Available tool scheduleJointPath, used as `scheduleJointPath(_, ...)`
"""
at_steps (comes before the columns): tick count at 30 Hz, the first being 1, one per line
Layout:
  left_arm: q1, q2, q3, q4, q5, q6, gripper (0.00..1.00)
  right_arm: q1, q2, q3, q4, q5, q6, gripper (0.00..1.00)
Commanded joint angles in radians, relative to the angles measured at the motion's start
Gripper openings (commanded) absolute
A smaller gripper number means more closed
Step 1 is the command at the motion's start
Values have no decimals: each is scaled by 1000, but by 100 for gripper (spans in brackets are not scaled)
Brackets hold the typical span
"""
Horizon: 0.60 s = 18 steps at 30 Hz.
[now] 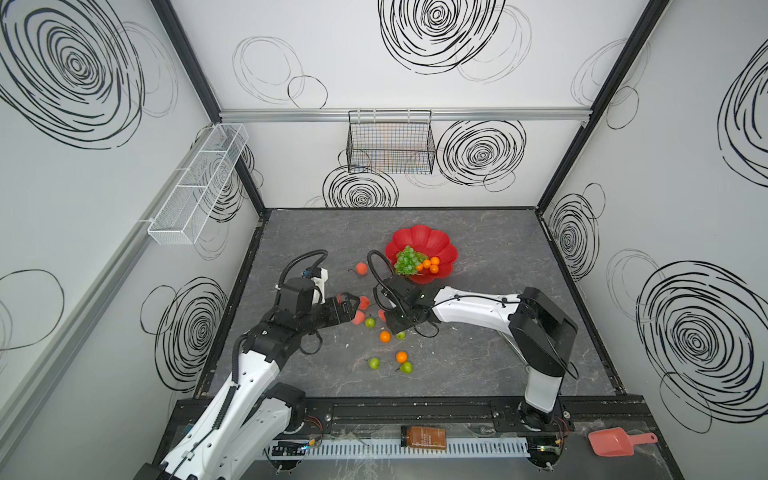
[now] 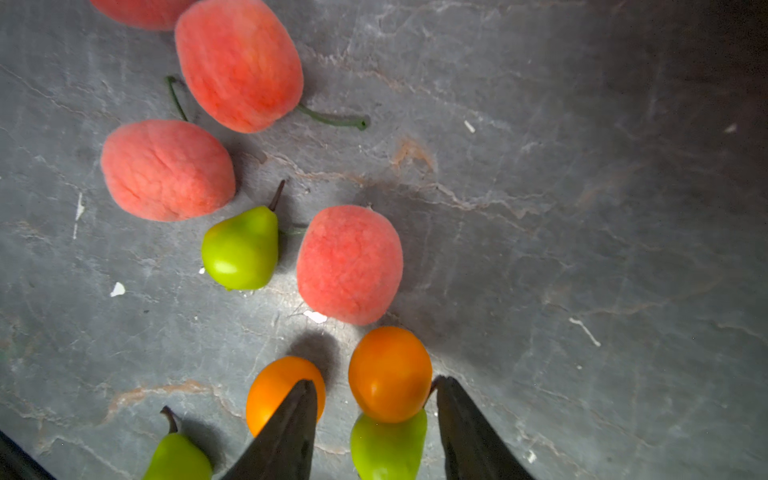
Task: Place and organize the fake fruits in the fruit bowl
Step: 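Lower and close the right gripper on the kumquat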
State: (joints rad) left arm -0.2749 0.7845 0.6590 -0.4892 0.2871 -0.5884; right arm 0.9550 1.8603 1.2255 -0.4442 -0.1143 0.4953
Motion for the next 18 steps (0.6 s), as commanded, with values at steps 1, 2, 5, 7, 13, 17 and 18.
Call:
scheduleJointPath(1, -4, 7, 9, 49, -10, 2, 96, 7, 24, 2, -15, 4, 3, 51)
scheduleJointPath(2, -4, 9, 9, 50, -9, 2, 96, 7, 30, 6, -16, 5, 3, 51)
scheduleJointPath(5, -4, 12, 8, 51, -6, 4, 96, 8, 41, 9, -14, 9, 5, 50)
scheduleJointPath(7, -4, 9, 10, 52, -4, 3, 96, 7, 46, 9, -11, 10, 7, 50)
scheduleJointPath(13, -4, 1, 10, 51, -6, 5, 96, 7, 65, 19, -11, 20, 9, 49)
scheduleJointPath(17, -4, -1, 10, 50, -4, 5, 96, 7, 74, 27, -9, 24, 9, 48)
scheduleJointPath(18, -4, -2, 10, 51, -5, 5, 96, 7, 76, 29, -11, 26, 9, 48)
